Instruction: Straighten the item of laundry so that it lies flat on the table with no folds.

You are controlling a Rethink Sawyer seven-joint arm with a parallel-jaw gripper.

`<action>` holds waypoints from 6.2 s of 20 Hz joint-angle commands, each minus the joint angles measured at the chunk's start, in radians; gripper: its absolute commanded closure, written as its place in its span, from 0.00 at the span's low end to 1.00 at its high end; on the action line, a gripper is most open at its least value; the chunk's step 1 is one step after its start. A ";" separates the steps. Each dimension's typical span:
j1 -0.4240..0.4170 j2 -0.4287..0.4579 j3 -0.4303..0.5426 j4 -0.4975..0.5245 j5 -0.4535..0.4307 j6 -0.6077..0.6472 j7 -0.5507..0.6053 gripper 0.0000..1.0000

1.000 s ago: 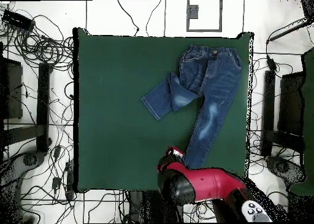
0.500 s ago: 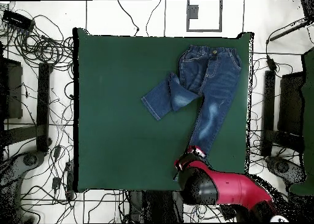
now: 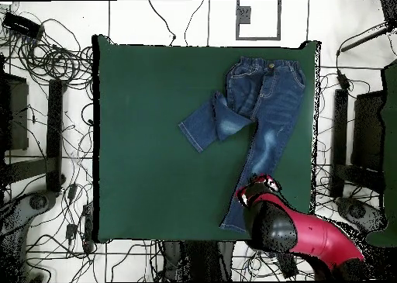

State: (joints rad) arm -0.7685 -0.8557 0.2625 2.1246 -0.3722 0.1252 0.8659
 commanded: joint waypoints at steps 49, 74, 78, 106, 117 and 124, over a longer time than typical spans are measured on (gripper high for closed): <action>0.509 0.299 -0.262 -0.398 0.557 0.151 0.476 0.00; 0.703 0.494 -0.470 -0.499 1.017 0.144 0.933 0.00; 0.759 0.503 -0.525 -0.485 1.077 0.145 1.028 0.00; 0.761 0.514 -0.419 -0.381 1.053 -0.092 1.201 0.00; 0.778 0.490 -0.373 -0.305 1.049 -0.160 1.268 0.00; 0.816 0.434 -0.396 -0.278 1.034 -0.051 1.206 0.00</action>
State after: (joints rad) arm 0.0026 -0.3765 -0.2617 1.7551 0.6669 -0.0275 1.8395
